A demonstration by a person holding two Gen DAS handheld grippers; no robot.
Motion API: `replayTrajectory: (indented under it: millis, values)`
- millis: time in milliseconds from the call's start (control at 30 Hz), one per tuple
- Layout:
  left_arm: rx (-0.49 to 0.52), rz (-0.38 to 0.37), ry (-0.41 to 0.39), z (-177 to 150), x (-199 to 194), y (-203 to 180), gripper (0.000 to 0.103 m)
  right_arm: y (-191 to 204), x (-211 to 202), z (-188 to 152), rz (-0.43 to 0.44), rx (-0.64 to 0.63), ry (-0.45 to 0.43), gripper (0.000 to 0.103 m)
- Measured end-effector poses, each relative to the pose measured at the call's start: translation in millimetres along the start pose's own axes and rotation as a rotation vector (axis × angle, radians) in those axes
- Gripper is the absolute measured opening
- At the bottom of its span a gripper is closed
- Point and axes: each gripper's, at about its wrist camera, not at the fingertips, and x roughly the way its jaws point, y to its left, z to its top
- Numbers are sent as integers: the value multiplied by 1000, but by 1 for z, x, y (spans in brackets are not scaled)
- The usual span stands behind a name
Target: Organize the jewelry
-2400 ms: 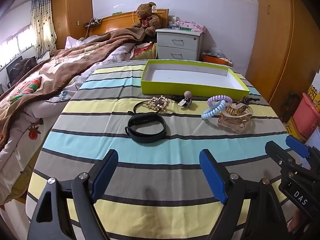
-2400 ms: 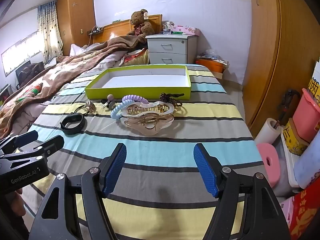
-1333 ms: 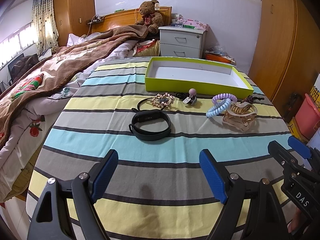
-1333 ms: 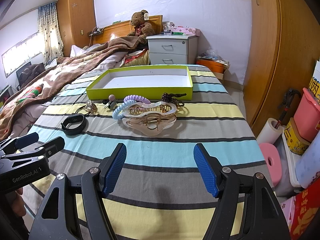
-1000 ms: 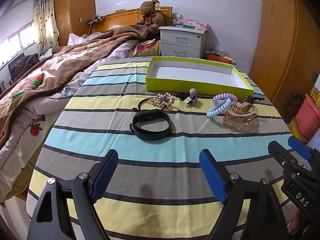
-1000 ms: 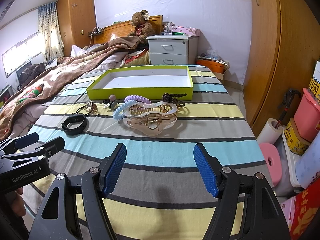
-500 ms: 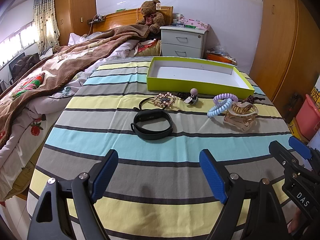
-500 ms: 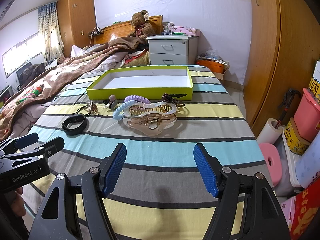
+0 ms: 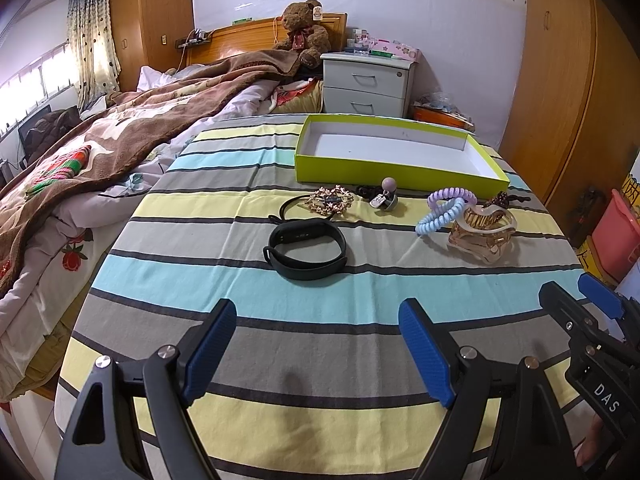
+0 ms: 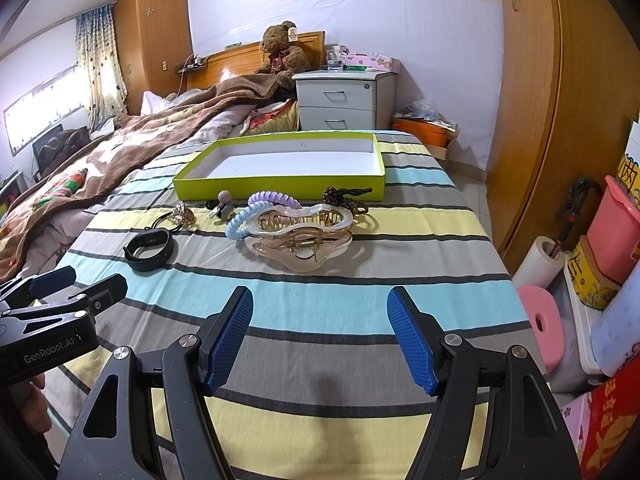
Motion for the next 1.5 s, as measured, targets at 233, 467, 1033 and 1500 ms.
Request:
replayTrajectory:
  millis: [233,467,1033,1500]
  values:
    - [-2,1,0,0,1,0,85,0,0,0,0,1,0,70]
    - [-2,1,-1,0,0,0,85,1,1,-2,0,-1,2,70]
    - [7,-58,80,4,22,18,85,-28,27,26,66,174,78,70]
    - [-89,-58,117,32,51,62,85,-27,89,54,108,324,209,70]
